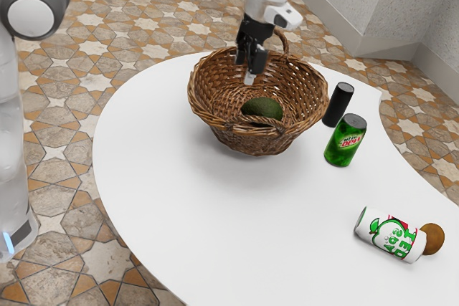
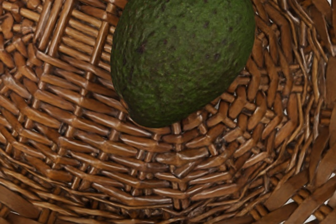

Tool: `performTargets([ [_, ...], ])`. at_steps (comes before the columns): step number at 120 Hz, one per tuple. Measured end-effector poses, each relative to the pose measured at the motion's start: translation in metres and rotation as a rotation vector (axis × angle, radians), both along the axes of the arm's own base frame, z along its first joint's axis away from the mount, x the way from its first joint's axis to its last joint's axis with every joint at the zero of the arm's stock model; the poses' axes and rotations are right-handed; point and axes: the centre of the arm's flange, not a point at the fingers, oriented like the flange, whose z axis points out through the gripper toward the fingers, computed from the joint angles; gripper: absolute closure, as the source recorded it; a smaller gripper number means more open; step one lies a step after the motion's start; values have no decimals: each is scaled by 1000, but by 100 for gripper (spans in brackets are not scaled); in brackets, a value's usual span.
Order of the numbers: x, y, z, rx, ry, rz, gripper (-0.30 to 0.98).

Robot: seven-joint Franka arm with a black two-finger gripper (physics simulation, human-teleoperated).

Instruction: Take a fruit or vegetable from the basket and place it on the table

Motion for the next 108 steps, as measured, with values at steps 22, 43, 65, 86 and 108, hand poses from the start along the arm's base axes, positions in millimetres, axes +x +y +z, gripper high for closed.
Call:
performTargets([
  [22,9,-7,-14,12,-65,-40,0],
  [43,13,-15,-33,31,-75,-89,0],
  [65,22,-23,-39,44,-103,-152,0],
  [86,27,-31,-42,46,-115,-202,0],
  [108,29,-33,-41,48,-125,-234,0],
])
